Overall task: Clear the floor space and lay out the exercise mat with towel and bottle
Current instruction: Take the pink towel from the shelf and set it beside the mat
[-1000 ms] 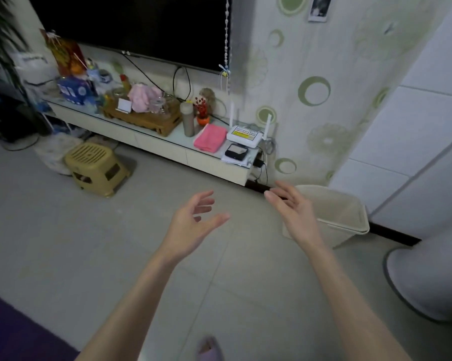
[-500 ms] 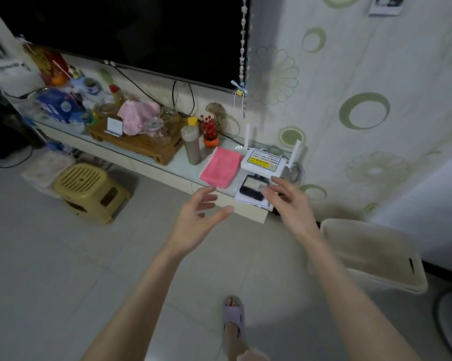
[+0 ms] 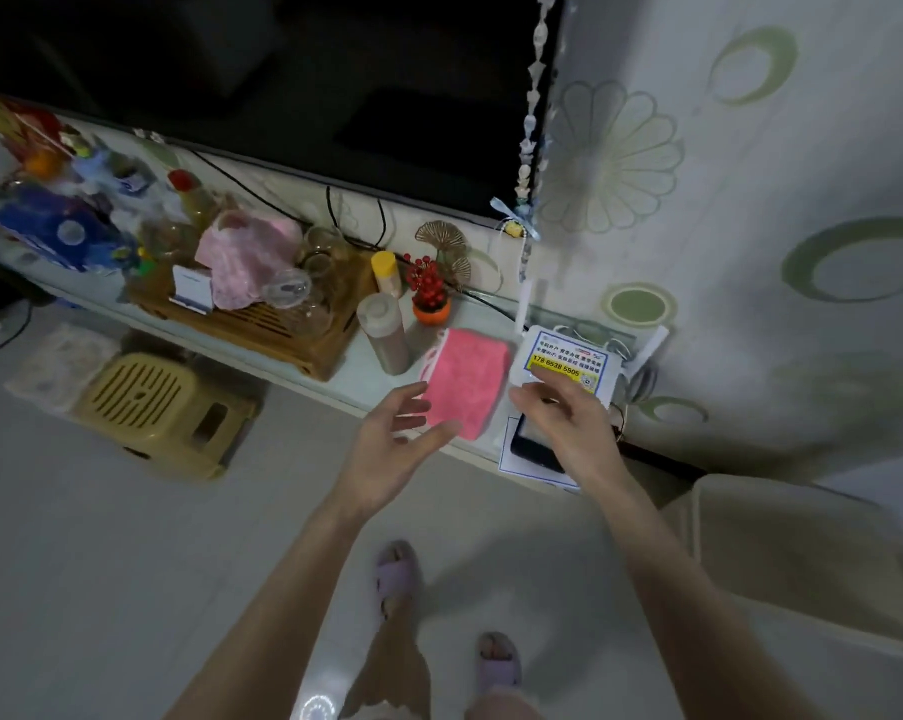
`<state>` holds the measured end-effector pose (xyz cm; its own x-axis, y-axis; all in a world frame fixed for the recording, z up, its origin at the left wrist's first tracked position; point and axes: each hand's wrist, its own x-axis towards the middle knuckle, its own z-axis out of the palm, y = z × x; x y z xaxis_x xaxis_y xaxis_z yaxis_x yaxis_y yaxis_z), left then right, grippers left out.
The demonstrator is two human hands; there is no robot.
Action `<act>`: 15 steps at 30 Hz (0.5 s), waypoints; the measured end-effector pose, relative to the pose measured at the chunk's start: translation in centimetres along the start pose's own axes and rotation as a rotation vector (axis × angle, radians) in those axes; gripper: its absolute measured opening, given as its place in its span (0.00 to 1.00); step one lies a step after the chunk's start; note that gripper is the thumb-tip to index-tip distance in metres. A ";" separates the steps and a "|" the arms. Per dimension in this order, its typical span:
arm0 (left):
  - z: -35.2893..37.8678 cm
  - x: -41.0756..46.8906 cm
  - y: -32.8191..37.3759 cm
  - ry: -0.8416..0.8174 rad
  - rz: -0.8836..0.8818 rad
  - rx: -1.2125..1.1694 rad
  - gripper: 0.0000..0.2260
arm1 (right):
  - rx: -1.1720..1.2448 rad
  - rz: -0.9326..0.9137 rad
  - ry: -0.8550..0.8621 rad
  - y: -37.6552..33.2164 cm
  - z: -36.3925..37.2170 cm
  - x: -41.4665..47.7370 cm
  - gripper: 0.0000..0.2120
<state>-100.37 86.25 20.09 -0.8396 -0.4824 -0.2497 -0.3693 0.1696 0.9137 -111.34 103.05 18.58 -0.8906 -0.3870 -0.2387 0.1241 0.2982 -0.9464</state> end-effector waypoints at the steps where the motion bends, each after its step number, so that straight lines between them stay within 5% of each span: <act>1: -0.2 1.4 -0.4 -0.011 -0.011 -0.002 0.21 | -0.013 0.015 0.011 0.3 0.5 1.0 0.13; 6: -1.7 9.9 -4.1 -0.127 -0.063 0.030 0.21 | -0.033 0.112 0.085 2.3 4.7 7.0 0.25; 15: -0.9 21.4 -12.7 -0.336 -0.292 0.158 0.30 | -0.024 0.314 0.201 8.3 10.7 15.3 0.23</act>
<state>-113.29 73.01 3.45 -0.7643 -0.2292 -0.6028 -0.6435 0.2097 0.7361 -119.31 90.26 4.77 -0.8794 -0.0951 -0.4665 0.3964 0.3964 -0.8281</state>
